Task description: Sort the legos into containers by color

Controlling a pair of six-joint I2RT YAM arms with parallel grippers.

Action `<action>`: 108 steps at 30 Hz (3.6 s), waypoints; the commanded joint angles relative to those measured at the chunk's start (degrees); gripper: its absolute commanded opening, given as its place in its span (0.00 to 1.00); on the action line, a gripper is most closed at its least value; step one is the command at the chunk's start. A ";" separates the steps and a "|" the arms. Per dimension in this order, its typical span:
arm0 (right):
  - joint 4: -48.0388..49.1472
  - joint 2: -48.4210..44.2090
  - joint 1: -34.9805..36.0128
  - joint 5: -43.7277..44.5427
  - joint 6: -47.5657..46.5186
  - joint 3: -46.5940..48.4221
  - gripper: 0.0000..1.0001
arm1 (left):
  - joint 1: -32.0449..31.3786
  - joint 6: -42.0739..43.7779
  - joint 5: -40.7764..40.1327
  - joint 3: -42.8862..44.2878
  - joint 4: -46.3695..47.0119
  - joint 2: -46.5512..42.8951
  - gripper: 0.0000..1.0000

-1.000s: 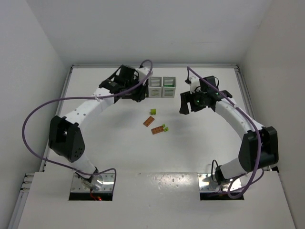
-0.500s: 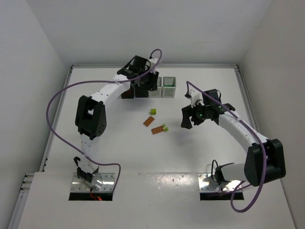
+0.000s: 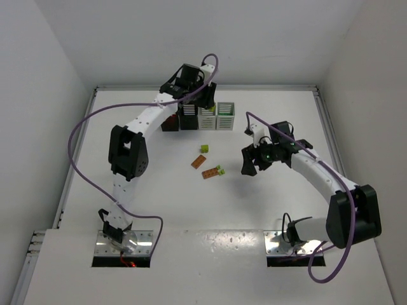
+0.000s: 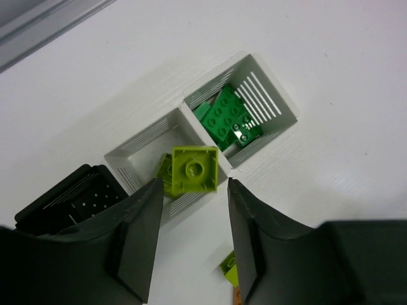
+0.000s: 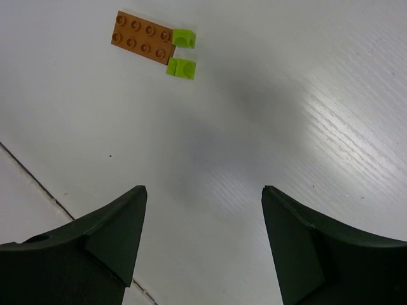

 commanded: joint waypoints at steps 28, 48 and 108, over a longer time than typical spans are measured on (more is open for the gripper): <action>8.13 39.24 14.87 3.84 15.58 38.65 0.84 | 22.14 0.89 -8.89 -24.47 1.89 -38.50 0.72; 6.12 49.61 18.65 18.62 21.47 44.97 0.64 | 32.87 1.50 -2.56 -34.52 3.56 -44.13 0.73; 6.13 43.30 11.72 25.91 15.23 67.67 0.71 | -5.07 14.78 9.06 -66.44 6.80 -55.13 0.74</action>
